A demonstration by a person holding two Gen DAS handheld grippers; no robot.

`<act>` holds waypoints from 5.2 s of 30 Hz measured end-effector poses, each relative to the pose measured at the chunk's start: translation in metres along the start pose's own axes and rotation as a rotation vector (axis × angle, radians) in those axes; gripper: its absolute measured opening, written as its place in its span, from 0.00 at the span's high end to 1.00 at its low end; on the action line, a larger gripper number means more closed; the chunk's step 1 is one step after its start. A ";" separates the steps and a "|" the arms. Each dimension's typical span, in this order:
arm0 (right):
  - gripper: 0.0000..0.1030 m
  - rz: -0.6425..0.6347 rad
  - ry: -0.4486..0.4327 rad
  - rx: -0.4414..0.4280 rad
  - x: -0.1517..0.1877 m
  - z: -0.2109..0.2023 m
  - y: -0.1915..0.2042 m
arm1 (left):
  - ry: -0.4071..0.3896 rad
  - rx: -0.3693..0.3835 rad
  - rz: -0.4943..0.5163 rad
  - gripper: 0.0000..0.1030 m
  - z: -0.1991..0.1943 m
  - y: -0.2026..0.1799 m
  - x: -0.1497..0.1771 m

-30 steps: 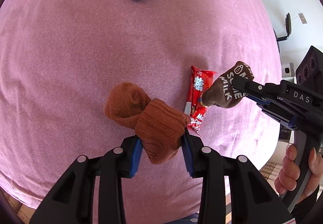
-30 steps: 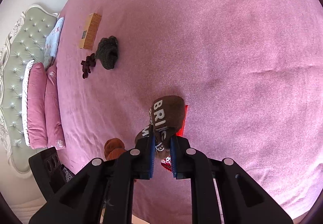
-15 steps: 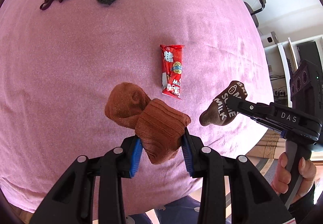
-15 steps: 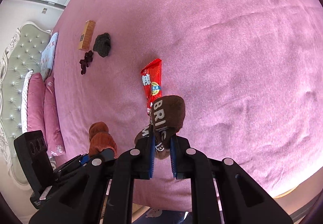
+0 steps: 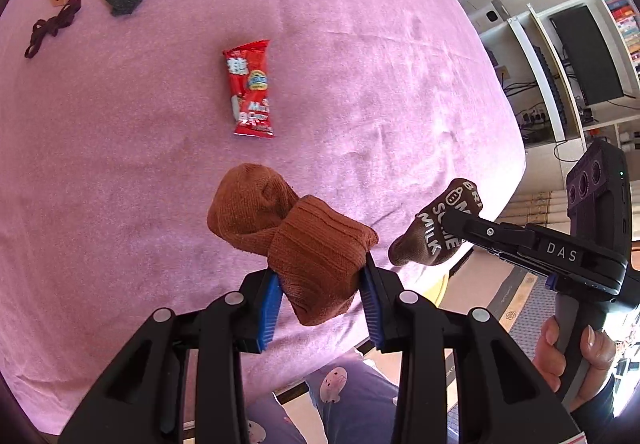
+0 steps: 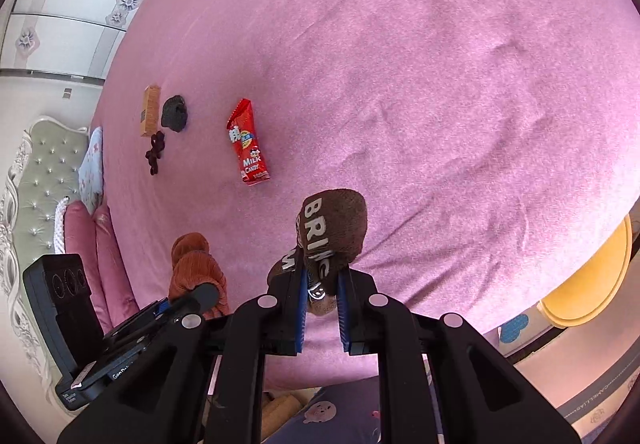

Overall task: Collect trash
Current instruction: 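Carry the orange and brown socks to the yellow basin and release, then move both open tools back over the red milk candy bag, then grasp the red milk candy bag with the right tool while the left tool grasps the dark grey sock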

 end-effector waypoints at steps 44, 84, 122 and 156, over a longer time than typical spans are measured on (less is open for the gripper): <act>0.66 0.434 -0.218 0.143 0.106 -0.239 -0.368 | 0.270 -0.023 0.738 0.40 0.161 -0.420 0.171; 0.66 0.023 -0.050 0.063 0.006 -0.114 -0.121 | 0.049 -0.040 0.272 0.38 0.047 -0.193 0.043; 0.66 -0.222 0.214 0.052 -0.075 0.173 0.078 | -0.060 -0.077 -0.290 0.37 0.028 0.130 -0.072; 0.74 -0.266 0.222 -0.045 -0.187 0.253 0.152 | -0.106 -0.173 -0.454 0.37 0.066 0.231 -0.243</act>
Point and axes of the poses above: each gripper's, at about its wrist camera, not at the fingertips, and z roughly the way its jaws point, y to its left, x to its underside, the point moved 9 cm from there along z, roughly the way its jaws point, and after that the axes turned 13 degrees about -x, right-handed, at the moved point
